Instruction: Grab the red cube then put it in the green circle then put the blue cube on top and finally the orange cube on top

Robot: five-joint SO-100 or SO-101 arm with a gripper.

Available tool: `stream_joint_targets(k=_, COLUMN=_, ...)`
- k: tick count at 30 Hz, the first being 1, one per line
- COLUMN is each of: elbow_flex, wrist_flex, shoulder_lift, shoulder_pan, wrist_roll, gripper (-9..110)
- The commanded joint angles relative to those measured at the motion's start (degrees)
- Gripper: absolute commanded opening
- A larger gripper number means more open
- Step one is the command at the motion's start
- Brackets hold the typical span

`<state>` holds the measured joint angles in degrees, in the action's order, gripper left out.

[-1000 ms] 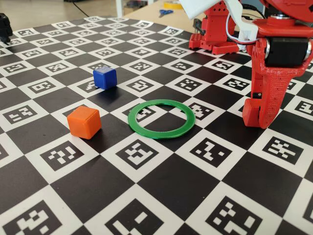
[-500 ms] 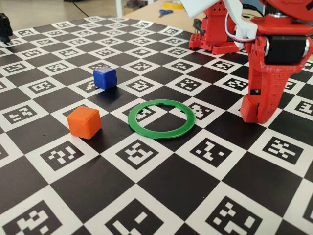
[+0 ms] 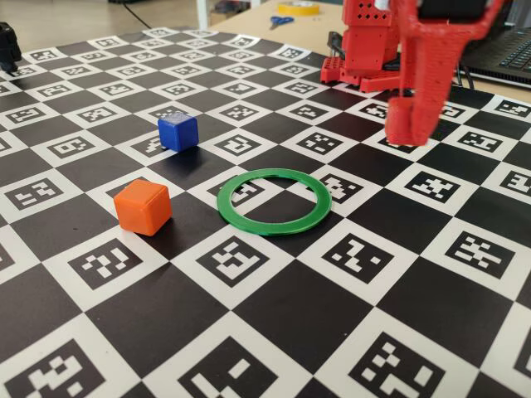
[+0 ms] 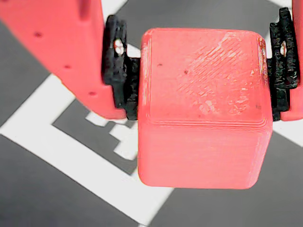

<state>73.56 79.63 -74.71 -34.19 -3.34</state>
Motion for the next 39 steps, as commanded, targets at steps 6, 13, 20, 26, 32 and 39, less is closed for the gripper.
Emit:
stream_joint_targets(k=6, elbow_flex=-14.9, wrist_flex=3.2, shoulder_lift=1.4, shoulder_pan=6.9, wrist_roll=-6.0, gripper=7)
stream_joint_targets(k=13, elbow_flex=-20.0, wrist_flex=3.3, shoulder_lift=4.0, shoulder_pan=9.7, wrist_roll=-9.3, gripper=7)
stream_joint_targets(k=20, elbow_flex=-21.1, wrist_flex=0.7, shoulder_lift=7.6, shoulder_pan=12.0, wrist_roll=-10.2, gripper=7)
stream_joint_targets(k=26, elbow_flex=-20.6, wrist_flex=-1.3, shoulder_lift=11.6, shoulder_pan=13.9, wrist_roll=-10.4, gripper=7)
stream_joint_targets(k=32, elbow_flex=-17.8, wrist_flex=-4.4, shoulder_lift=13.6, shoulder_pan=14.6, wrist_roll=-10.7, gripper=7)
stream_joint_targets(k=39, elbow_flex=-12.0, wrist_flex=-9.1, shoulder_lift=13.9, shoulder_pan=14.6, wrist_roll=-11.2, gripper=7)
